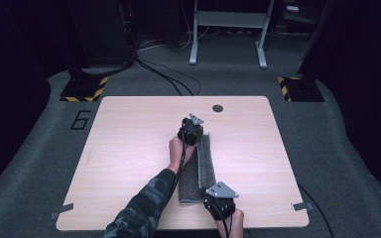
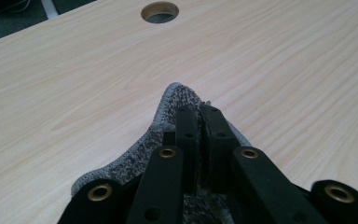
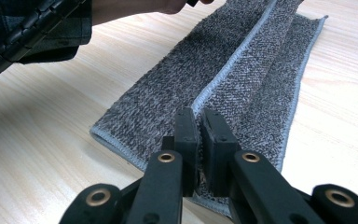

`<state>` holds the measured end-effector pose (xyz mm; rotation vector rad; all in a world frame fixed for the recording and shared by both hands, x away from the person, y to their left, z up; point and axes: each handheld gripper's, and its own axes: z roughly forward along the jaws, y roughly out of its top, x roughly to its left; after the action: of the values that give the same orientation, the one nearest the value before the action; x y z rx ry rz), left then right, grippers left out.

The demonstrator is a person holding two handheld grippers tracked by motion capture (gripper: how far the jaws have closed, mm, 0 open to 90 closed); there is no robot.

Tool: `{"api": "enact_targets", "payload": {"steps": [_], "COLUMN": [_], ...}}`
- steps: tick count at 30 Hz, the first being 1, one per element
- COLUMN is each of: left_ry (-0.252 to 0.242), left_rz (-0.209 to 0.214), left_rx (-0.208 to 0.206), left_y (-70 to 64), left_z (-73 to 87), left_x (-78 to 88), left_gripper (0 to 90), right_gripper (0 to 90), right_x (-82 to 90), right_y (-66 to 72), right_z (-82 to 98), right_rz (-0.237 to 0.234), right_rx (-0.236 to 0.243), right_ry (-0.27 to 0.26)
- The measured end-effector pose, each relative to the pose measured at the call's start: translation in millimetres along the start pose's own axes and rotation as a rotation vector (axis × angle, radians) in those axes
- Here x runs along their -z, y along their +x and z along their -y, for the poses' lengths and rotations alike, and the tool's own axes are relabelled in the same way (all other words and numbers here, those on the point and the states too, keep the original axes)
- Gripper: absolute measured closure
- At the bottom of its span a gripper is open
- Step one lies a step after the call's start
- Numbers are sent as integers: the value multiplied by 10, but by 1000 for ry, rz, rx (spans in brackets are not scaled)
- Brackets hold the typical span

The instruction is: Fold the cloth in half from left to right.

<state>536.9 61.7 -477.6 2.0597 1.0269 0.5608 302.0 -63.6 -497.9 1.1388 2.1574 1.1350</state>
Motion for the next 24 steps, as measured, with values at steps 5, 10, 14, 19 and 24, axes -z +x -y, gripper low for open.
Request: {"api": "enact_targets", "payload": {"steps": [5,10,14,19,24], "left_ry": [20,15,16,36,35], "left_rz": [11,3,-8,-13,-19], "left_rx": [11,50,60,54,68], "left_y": [-5,76,150,253,334], "left_z": [-9,10,74,208,376], "left_x": [-27,54,158,266,399], "left_gripper": [671,383,328,292,251], "right_gripper": [830,757,680,598,477], "right_x": [3,20,41,106,182], "right_y": [-42,-142,-237,-370,-477], "right_z": [27,108,205,297,280], "right_rz": [19,43,64,80,75], "right_rx": [-16,-36,-42,-65,-100], "right_ry": [10,55,97,133,108]}}
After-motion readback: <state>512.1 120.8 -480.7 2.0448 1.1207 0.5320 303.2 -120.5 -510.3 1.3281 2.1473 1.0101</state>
